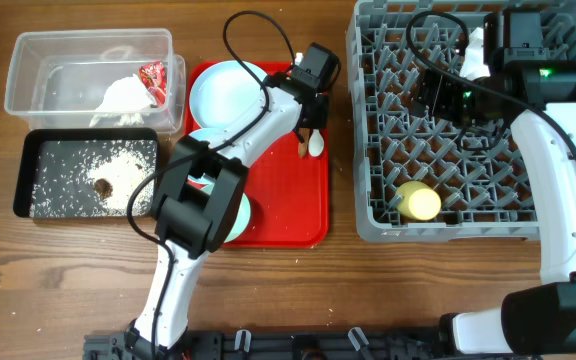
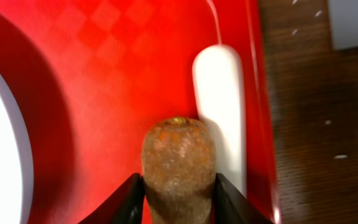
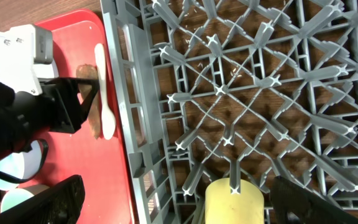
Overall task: Sort waste into correct bins and load items into the dishwasher rack
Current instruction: 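Grasp the brown carrot-like scrap on the red tray with the left gripper, then carry the scrap left and drop it into the black tray, then reach the right gripper to the teal bowl and grasp its rim, then carry the teal bowl into the rack's far left corner and release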
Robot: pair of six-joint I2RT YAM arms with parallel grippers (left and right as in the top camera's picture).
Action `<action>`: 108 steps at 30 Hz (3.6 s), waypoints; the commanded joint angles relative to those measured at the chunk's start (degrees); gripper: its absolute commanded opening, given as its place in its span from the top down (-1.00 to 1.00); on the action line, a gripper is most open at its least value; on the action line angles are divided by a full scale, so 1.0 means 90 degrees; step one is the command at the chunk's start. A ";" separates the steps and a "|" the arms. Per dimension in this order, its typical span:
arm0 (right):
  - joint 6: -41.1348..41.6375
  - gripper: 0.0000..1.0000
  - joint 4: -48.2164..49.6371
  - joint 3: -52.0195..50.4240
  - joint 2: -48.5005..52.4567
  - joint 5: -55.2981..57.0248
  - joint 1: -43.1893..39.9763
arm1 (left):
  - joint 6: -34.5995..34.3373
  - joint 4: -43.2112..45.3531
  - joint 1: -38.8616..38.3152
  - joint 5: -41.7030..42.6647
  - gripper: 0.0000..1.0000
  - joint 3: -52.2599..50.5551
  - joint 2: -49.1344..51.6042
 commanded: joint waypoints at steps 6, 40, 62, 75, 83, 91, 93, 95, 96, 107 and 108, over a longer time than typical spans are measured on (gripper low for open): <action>-0.0216 -0.94 0.0005 0.0097 -0.0168 0.0107 0.0002 | -0.0172 -0.0189 -0.0007 -0.0051 0.78 0.0046 0.0236; -0.0274 -0.97 0.0214 0.0097 -0.0165 0.0104 0.0002 | -0.2973 -0.0760 0.6098 -0.0223 0.91 -0.3937 -0.3062; -0.0087 -0.97 0.1180 0.0090 0.0180 -0.0787 0.1928 | -0.1746 -0.0758 0.6067 0.1287 -0.55 -0.3512 -0.5258; 0.0556 -0.48 0.1644 0.0085 0.3045 -0.1304 0.4724 | -0.1751 -0.0782 0.6067 0.1287 -1.00 -0.3512 -0.5408; 0.0874 0.55 0.1931 0.0085 0.3427 -0.1282 0.4855 | -0.1214 -0.0697 0.6067 0.1501 -1.00 -0.3512 -0.5408; 0.0891 0.54 0.1933 0.0085 0.3468 -0.1277 0.4847 | 0.0452 -0.0614 0.6067 0.3492 -0.99 -0.3512 -0.5508; 0.0894 0.61 0.1938 0.0085 0.3478 -0.1273 0.4847 | 0.0469 -0.0665 0.6067 0.3626 -0.98 -0.3512 -0.5773; 0.0937 0.78 0.1943 0.0085 0.3483 -0.1275 0.4847 | 0.0498 -0.0775 0.6067 0.3623 -0.96 -0.3512 -0.6324; 0.0937 0.86 0.1955 0.0085 0.3483 -0.1277 0.4847 | 0.0590 -0.0835 0.6067 0.3611 -0.94 -0.3512 -0.6737; 0.0709 0.91 0.1496 0.0493 0.2188 -0.1120 0.4172 | 0.0585 -0.1073 0.6067 0.3427 -1.00 -0.3512 -0.7762; 0.0709 0.91 0.1418 0.0495 0.1819 -0.0724 0.3980 | 0.0585 -0.1076 0.6069 0.3427 -0.99 -0.3512 -0.7754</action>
